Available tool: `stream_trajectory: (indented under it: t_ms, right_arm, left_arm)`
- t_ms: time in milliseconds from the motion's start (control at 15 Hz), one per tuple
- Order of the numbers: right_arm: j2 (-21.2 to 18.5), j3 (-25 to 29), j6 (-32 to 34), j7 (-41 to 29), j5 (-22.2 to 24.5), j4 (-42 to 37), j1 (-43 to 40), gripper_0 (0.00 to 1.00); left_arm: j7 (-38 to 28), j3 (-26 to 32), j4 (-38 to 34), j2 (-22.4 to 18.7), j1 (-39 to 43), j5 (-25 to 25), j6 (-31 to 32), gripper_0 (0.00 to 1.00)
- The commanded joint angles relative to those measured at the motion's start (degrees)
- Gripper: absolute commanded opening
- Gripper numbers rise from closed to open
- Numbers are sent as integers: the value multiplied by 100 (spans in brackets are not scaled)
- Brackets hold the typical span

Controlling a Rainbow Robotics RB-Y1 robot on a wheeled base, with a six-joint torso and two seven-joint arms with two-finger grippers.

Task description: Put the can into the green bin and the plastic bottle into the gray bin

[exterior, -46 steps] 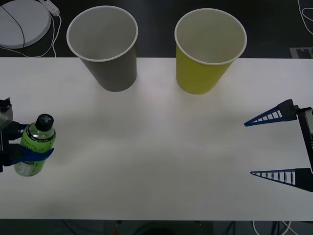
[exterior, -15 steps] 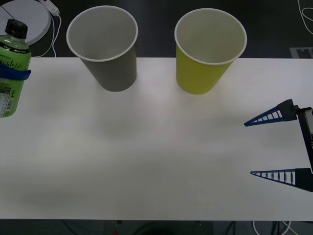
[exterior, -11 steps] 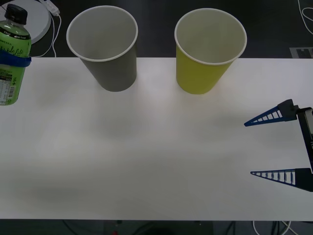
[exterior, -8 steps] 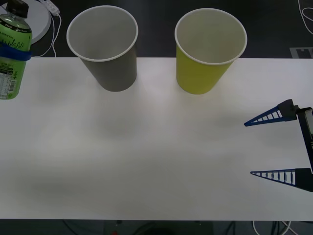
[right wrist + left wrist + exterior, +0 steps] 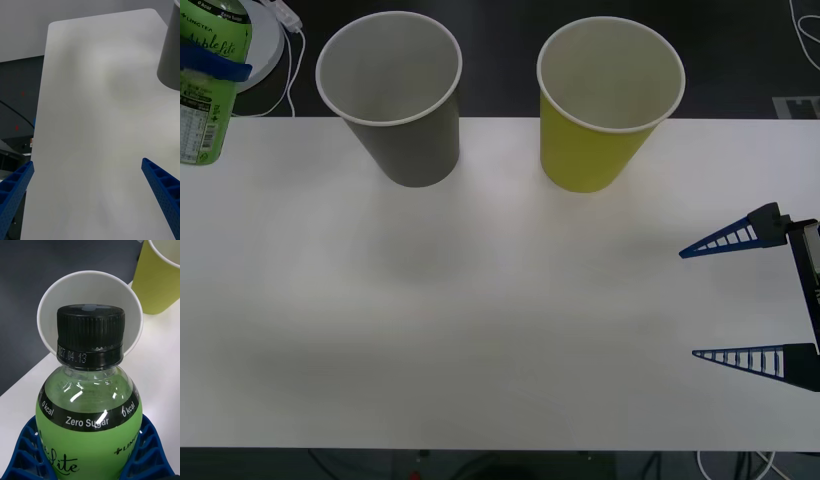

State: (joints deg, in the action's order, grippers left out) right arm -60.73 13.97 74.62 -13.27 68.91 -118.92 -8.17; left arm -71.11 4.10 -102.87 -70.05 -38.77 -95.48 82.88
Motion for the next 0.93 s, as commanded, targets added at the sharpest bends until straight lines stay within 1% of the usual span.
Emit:
stream_trajectory:
  t_ms: [67,200,467,667,933]
  right_arm:
    - [0,0,0,0,0,0,0,100]
    - [0,0,0,0,0,0,0,100]
    - [0,0,0,0,0,0,0,100]
    - [0,0,0,0,0,0,0,100]
    - [0,0,0,0,0,0,0,100]
  left_arm:
    - [-9,-383,294,0,-464,-15,0,0]
    - [-26,-638,514,0,-798,-15,0,0]
    - [-26,-1350,1050,9,-1633,-23,0,0]
    - [-26,-1798,1428,141,-2134,-59,-9,0]
    - [-17,-2124,1868,405,-2635,-164,0,0]
